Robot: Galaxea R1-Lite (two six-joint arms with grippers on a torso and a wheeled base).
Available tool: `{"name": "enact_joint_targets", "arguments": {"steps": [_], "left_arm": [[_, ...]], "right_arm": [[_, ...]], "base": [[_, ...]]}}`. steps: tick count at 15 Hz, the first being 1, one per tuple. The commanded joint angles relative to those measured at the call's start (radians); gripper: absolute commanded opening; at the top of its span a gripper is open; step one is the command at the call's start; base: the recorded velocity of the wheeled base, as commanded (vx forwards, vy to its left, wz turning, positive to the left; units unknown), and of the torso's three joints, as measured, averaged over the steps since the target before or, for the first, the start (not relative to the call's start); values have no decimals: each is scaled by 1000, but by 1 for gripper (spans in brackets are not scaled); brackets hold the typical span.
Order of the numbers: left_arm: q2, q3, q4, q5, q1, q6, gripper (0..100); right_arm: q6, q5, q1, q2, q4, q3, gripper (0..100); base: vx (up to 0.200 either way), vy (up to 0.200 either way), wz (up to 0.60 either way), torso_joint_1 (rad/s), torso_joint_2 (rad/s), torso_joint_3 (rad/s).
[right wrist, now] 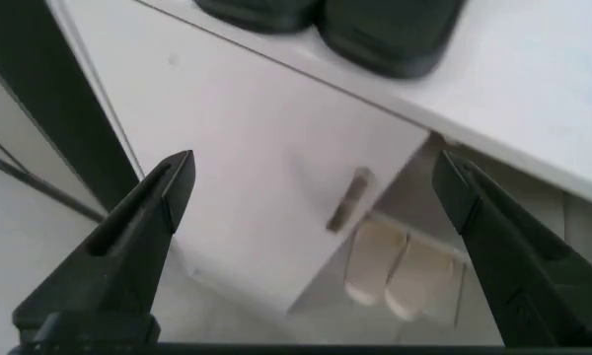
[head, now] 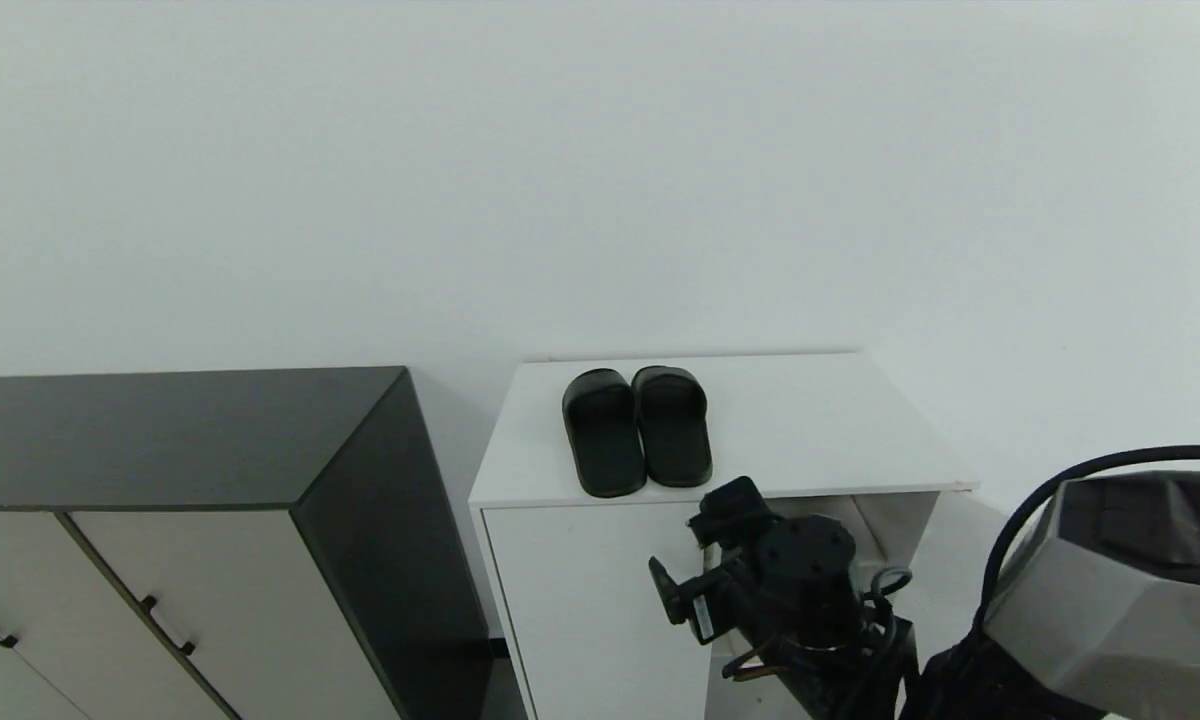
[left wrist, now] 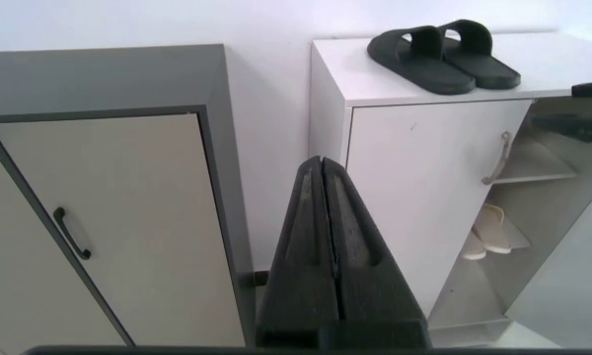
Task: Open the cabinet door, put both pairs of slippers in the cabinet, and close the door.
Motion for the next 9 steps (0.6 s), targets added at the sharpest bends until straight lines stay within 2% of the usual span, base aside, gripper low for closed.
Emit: {"name": "enact_joint_targets", "arguments": {"steps": [1, 4, 6, 9], "left_arm": [[-1, 0, 0, 1, 0, -1, 0], [1, 0, 0, 1, 0, 1, 0], [1, 0, 0, 0, 0, 1, 0], [1, 0, 0, 0, 0, -1, 0]], "right_arm": [[115, -120, 34, -153, 235, -173, 100], [147, -233, 41, -130, 318, -228, 100], [147, -233, 41, -125, 316, -229, 100], [148, -236, 40, -107, 316, -239, 100]], "base": [[0, 0, 0, 0, 0, 0], [0, 0, 0, 0, 0, 0], [0, 0, 0, 0, 0, 0], [0, 200, 0, -2, -2, 4]]}}
